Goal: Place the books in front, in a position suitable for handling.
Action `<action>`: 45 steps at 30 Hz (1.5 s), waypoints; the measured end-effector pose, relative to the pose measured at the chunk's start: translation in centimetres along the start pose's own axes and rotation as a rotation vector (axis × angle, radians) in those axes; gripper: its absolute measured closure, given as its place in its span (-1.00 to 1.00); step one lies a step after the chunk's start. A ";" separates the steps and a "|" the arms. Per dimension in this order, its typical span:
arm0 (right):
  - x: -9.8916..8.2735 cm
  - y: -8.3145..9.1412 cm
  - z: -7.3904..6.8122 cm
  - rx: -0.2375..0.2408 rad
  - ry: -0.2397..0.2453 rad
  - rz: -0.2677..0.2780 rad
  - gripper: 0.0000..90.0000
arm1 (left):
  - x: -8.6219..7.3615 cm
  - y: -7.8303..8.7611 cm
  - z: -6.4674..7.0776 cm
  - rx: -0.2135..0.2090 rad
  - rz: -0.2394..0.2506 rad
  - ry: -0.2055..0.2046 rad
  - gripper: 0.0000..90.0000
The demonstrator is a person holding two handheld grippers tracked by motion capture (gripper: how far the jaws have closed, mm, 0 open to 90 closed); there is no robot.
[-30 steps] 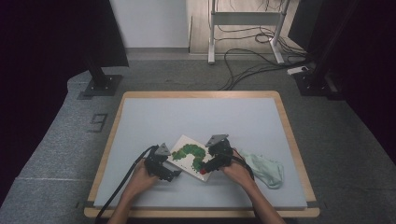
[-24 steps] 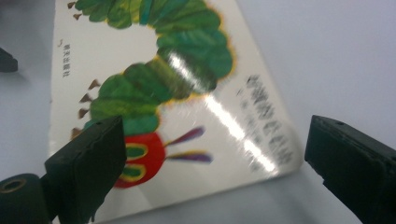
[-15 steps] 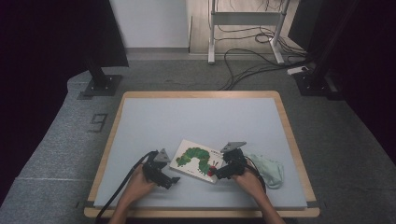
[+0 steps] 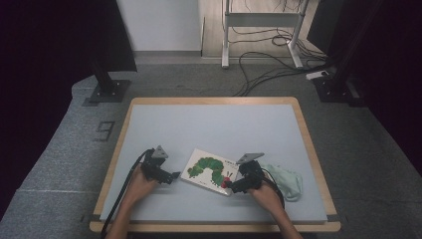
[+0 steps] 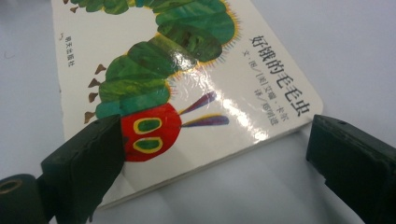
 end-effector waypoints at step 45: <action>3.8 -5.5 1.0 0.165 0.064 0.041 -0.87 | -1.4 1.9 6.6 -0.148 0.005 -0.105 -1.00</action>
Point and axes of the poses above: each handheld gripper's, and its own axes: y roughly backward along the jaws, x roughly out of its top, z roughly to its right, the point moved 9 cm from there along -y, roughly forward along the jaws, and after that the axes turned 14 degrees about z, right-handed, at the moved point
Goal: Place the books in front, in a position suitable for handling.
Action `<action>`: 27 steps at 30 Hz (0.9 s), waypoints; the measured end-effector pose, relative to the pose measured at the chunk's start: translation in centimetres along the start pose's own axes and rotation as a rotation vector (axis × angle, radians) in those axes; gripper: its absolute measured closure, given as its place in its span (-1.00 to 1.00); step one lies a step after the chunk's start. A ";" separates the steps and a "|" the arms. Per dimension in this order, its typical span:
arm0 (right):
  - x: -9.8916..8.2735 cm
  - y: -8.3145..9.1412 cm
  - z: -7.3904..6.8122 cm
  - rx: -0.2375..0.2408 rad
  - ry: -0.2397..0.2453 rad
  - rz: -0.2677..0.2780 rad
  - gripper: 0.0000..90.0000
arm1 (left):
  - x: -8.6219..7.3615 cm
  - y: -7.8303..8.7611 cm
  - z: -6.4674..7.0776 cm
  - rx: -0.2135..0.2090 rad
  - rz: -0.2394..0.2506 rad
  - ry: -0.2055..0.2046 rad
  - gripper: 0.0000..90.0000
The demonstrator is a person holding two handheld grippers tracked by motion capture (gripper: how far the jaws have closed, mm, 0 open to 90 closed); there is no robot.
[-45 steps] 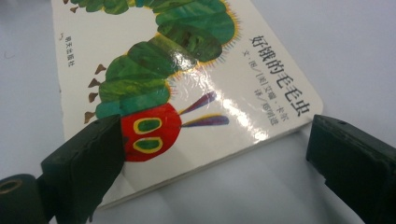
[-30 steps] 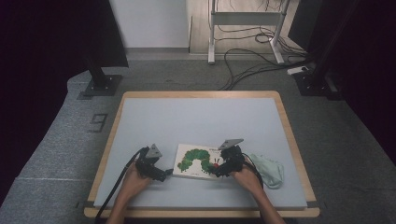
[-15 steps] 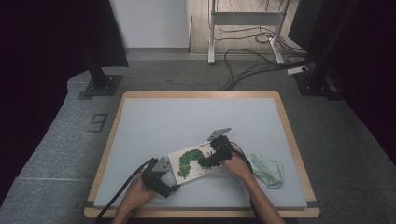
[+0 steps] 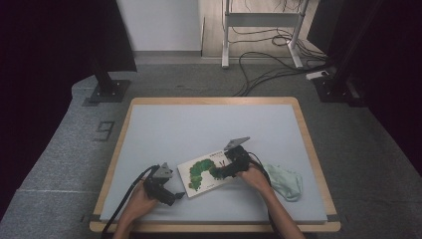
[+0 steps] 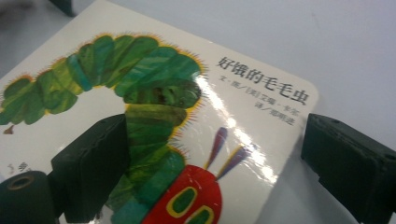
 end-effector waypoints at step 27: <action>0.9 7.9 0.2 -0.120 0.050 -0.081 -0.70 | 0.4 -0.6 1.1 -0.007 0.006 0.005 -1.00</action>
Point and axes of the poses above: each handheld gripper's, and its own axes: y roughly backward along the jaws, x roughly out of its top, z roughly to its right, the point moved 9 cm from there along -y, roughly forward along the jaws, and after that the axes turned 14 degrees about z, right-handed, at the moved point
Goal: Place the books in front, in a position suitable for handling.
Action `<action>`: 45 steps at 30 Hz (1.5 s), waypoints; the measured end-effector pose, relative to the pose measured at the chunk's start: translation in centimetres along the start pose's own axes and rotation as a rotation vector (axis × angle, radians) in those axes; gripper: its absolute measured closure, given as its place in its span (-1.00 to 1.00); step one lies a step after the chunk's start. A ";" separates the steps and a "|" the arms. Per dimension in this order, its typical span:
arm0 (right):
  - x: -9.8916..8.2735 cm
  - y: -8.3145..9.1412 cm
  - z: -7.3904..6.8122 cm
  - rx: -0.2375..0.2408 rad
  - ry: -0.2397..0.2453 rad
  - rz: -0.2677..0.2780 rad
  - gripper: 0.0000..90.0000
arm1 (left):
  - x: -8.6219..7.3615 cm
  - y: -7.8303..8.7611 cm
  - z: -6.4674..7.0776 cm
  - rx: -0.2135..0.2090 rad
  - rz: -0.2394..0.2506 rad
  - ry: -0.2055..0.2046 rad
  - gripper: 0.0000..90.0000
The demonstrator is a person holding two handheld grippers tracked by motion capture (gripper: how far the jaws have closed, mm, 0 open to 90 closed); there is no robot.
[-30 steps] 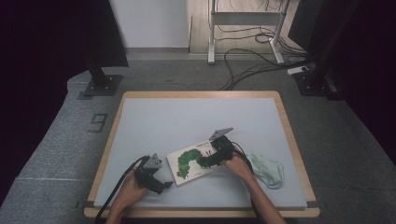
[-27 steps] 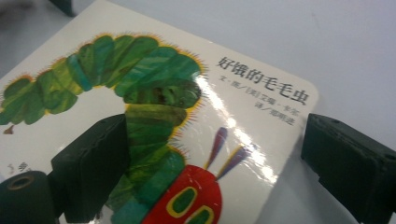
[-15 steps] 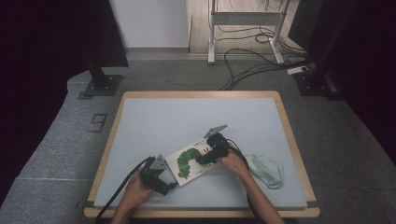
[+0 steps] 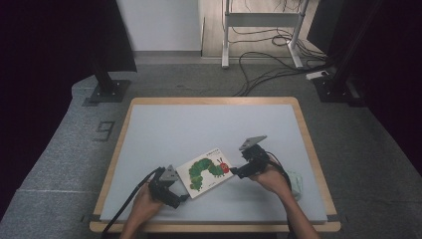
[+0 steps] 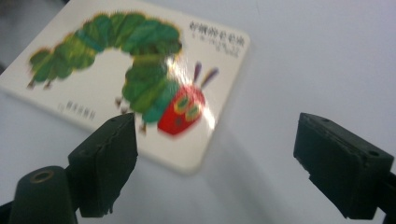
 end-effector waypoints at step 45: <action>-7.8 10.4 3.5 -0.284 -0.078 -0.026 0.77 | 0.0 0.0 0.0 0.001 0.001 0.000 -1.00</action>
Point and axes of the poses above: each handheld gripper's, and its own axes: y roughly backward along the jaws, x roughly out of its top, z roughly to its right, the point moved 9 cm from there along -y, roughly forward along the jaws, and after that the axes turned 14 degrees about z, right-handed, at the moved point
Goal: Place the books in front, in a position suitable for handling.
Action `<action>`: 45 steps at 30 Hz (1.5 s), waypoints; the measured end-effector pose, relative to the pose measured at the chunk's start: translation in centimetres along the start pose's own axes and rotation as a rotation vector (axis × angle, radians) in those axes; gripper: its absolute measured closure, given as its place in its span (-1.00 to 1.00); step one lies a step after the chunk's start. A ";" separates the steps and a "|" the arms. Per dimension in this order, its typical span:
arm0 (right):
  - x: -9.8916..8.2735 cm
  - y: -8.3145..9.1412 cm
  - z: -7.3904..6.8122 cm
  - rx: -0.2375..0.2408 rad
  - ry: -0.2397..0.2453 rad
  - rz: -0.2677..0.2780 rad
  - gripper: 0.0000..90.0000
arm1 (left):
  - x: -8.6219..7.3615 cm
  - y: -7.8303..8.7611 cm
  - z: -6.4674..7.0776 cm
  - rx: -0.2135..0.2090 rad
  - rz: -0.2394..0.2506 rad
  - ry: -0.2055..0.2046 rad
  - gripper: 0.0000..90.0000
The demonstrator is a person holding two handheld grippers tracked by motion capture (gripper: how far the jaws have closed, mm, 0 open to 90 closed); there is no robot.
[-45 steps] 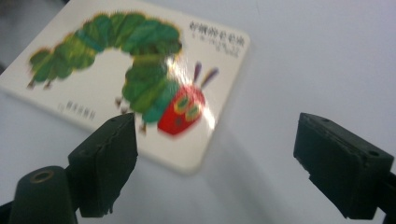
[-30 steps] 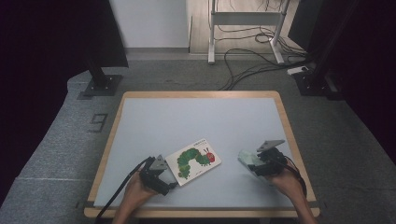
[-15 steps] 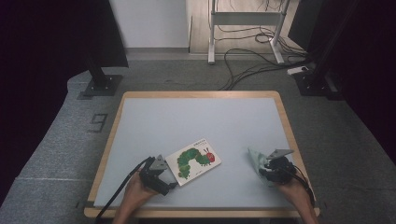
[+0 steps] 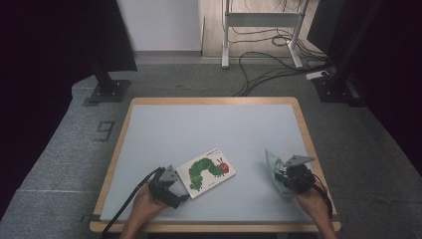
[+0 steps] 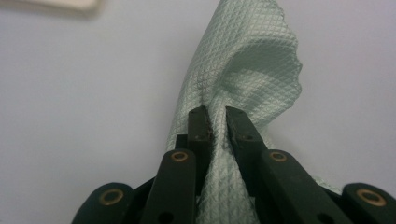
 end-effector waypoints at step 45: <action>6.5 -11.0 -13.7 0.370 0.134 0.038 0.76 | -1.6 2.4 -0.6 0.044 0.004 0.043 -1.00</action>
Point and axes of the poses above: each handheld gripper's, and its own axes: y roughly backward along the jaws, x roughly out of its top, z roughly to its right, the point moved 9 cm from there along -y, roughly forward along the jaws, and after that the axes turned 14 degrees about z, right-handed, at the moved point
